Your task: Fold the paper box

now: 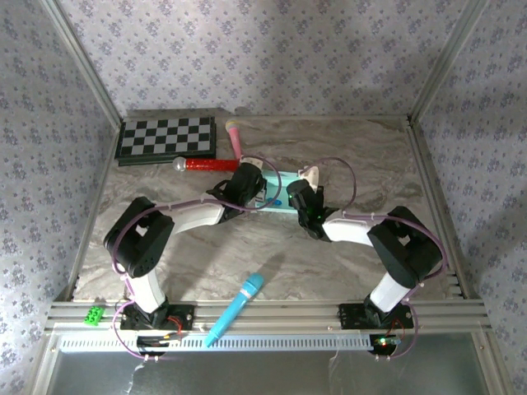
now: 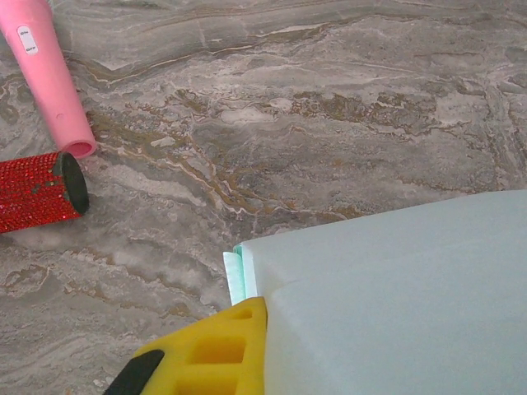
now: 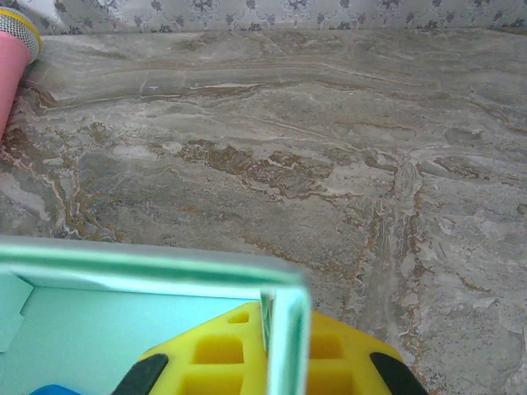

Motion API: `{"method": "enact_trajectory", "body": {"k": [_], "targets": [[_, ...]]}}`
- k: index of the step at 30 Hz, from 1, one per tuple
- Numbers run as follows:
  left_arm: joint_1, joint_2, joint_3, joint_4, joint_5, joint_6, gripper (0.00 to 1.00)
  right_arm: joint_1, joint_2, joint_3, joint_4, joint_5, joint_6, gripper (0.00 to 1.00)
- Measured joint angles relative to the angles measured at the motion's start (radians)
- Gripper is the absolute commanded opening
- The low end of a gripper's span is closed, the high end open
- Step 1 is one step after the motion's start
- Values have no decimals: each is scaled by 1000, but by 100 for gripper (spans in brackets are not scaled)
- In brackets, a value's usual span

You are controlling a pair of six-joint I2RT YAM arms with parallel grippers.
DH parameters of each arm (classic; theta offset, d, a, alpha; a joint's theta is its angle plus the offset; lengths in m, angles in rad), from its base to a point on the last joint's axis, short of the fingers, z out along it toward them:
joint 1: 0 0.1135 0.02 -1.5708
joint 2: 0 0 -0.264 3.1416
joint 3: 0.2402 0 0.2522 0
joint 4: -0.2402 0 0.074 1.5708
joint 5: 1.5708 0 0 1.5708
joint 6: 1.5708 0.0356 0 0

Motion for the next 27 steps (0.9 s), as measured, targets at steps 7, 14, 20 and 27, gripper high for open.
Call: {"method": "enact_trajectory", "body": {"k": [7, 14, 20, 27], "targets": [[-5, -5, -18, 18, -12, -18, 2, 17, 0, -2, 2, 28, 5, 5], [-10, -5, -27, 34, -24, -59, 2, 34, 2, -2, 2, 57, 16, 5], [-13, -6, -40, 53, -29, -84, 1, 48, 8, -2, 3, 86, 30, 4], [-24, -24, -90, 104, -45, -92, 6, 64, 8, -3, 7, 109, 34, 4]]}}
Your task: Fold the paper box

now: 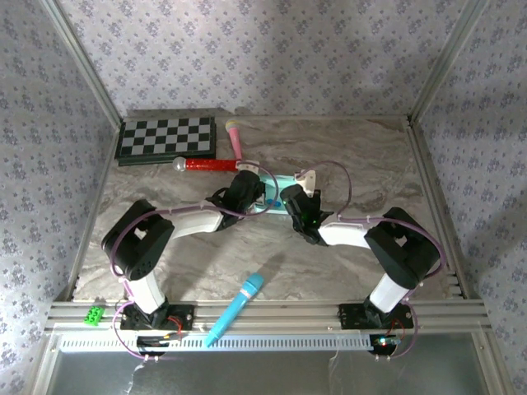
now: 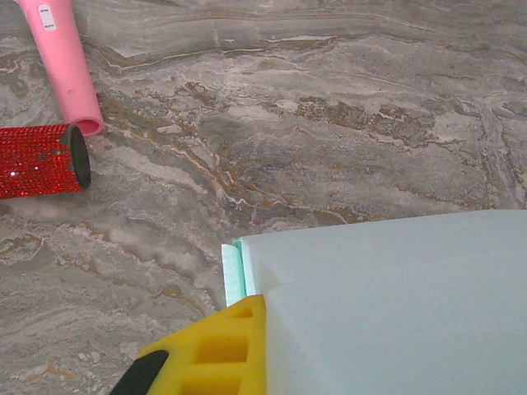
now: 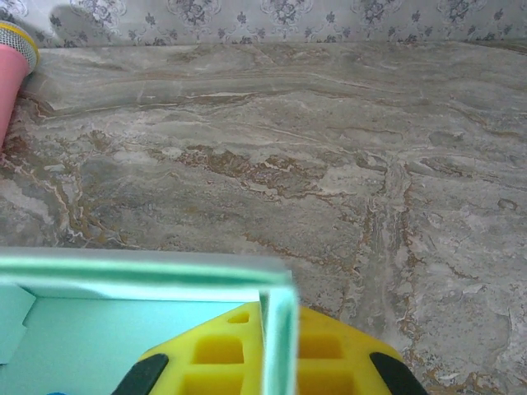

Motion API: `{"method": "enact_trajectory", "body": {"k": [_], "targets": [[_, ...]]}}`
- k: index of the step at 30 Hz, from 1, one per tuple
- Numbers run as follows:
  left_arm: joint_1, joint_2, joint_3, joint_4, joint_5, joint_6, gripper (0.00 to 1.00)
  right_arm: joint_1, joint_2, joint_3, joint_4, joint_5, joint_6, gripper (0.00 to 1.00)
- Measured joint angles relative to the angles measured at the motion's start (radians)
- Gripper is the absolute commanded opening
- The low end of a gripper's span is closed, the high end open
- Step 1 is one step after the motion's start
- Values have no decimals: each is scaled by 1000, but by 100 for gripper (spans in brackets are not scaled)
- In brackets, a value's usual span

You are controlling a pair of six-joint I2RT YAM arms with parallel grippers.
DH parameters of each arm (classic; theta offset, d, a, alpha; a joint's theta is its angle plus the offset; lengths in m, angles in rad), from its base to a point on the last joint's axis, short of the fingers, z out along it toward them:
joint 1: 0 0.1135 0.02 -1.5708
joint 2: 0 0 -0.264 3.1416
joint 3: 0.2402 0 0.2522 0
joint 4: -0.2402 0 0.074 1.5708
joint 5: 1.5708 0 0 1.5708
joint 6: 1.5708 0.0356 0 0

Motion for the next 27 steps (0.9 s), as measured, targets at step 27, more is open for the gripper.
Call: {"method": "enact_trajectory", "body": {"k": [27], "targets": [[-55, -18, -105, 91, -62, 0, 9, 68, -1, -70, 7, 73, 23, 12]]}}
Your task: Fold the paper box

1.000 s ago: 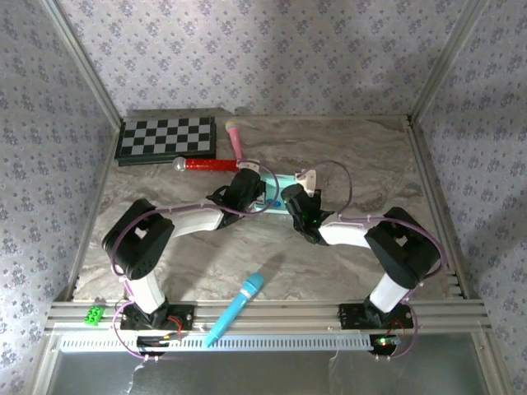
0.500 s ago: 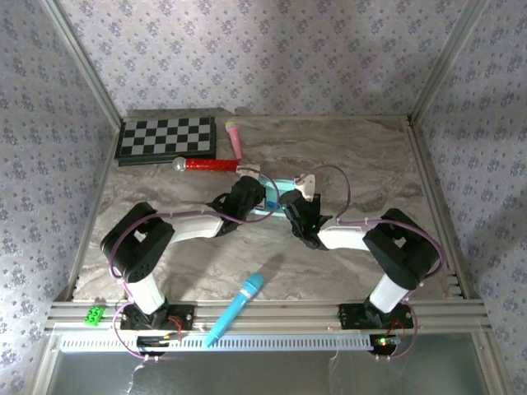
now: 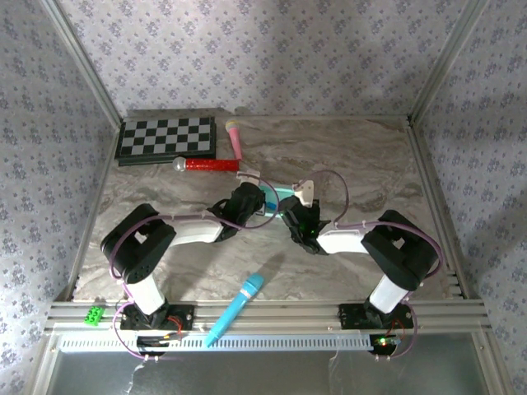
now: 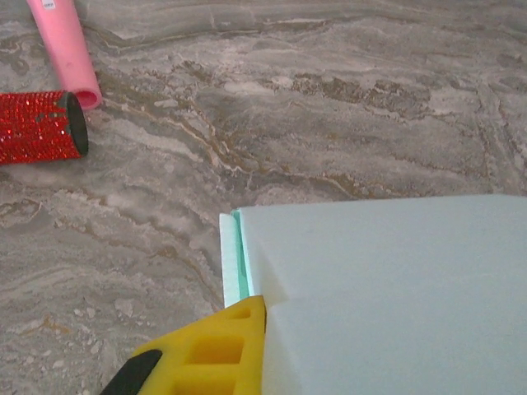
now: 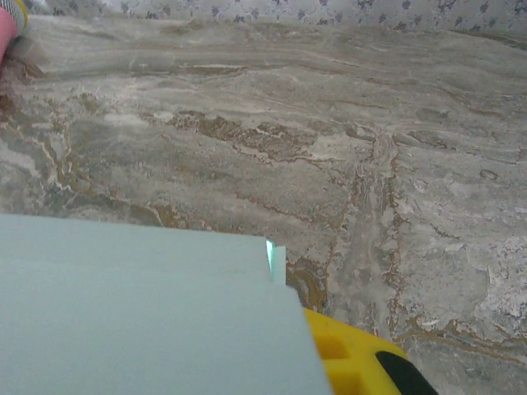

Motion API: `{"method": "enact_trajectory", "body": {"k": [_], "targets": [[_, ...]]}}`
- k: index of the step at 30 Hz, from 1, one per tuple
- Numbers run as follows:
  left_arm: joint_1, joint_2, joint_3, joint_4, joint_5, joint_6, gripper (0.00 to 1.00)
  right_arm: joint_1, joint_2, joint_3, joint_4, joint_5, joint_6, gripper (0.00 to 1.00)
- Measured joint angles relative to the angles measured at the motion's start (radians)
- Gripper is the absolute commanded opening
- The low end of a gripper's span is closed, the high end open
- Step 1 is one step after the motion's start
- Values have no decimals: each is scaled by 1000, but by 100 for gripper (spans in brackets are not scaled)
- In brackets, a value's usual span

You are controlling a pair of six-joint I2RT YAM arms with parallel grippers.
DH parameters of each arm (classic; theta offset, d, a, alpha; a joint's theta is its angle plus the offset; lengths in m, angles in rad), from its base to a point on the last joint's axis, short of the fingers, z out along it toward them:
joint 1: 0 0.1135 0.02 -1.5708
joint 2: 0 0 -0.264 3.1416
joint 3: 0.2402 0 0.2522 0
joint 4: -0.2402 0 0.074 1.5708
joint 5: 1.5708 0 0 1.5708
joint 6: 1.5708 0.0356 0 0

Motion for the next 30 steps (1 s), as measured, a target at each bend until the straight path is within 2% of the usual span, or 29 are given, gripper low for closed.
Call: {"method": "enact_trajectory", "body": {"k": [9, 17, 30], "targets": [[-10, -2, -32, 0, 8, 1, 7, 24, 0, -14, -39, 0, -1, 16], [-16, -8, -40, -2, 7, 8, 7, 34, -13, -22, -69, -1, -5, 23], [-59, -7, -13, -77, -46, 39, 6, 36, -47, -24, -149, -28, -9, 34]]}}
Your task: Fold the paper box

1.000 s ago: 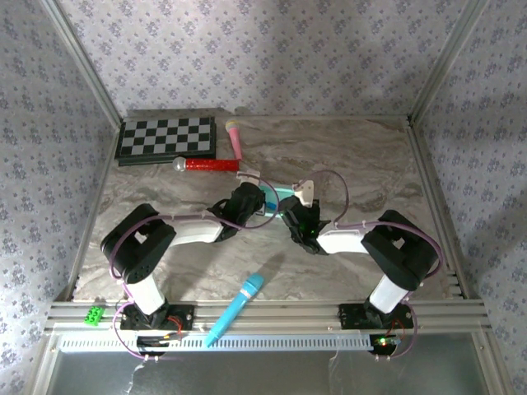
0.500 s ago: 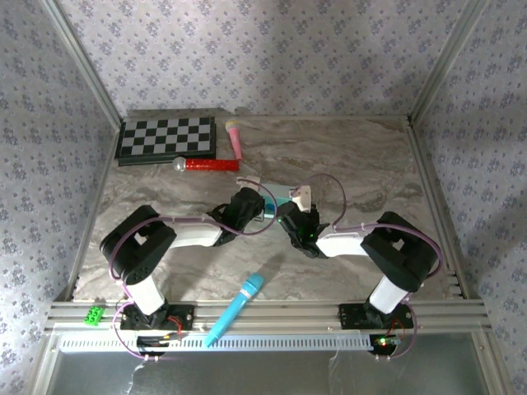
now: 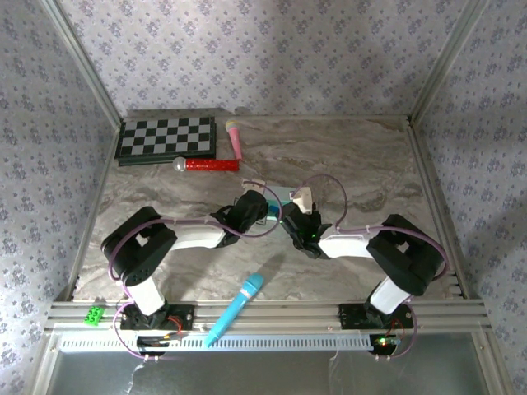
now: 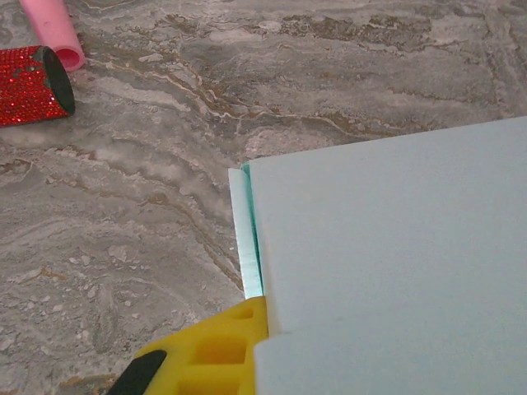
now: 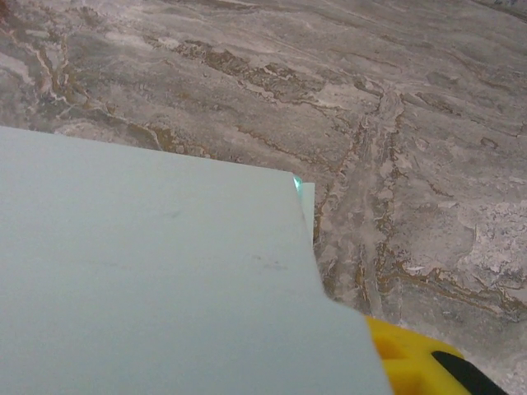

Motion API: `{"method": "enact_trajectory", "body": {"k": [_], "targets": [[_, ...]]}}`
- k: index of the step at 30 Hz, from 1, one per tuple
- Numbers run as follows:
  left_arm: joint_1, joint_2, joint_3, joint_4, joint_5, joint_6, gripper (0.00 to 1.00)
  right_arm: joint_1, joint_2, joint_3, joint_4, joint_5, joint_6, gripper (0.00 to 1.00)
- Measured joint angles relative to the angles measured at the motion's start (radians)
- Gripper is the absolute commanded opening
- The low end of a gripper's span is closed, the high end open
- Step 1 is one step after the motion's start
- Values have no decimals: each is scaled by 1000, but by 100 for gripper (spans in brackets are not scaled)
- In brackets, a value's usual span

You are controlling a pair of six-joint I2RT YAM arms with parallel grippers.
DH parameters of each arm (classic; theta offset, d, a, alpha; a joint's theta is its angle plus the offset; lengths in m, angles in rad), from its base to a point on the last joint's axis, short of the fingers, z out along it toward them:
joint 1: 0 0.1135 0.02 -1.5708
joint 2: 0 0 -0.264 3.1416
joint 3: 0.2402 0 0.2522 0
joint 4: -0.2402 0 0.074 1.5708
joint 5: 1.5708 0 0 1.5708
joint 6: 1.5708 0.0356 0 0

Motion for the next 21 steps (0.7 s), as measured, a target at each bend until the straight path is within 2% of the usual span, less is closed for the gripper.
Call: {"method": "enact_trajectory", "body": {"k": [14, 21], "targets": [[-21, 8, 47, -79, -25, 3, 4, 0, -43, -1, -69, -48, -15, 40], [-22, 8, 60, -99, -24, 9, 6, -8, -79, -1, -103, -81, -24, 44]]}}
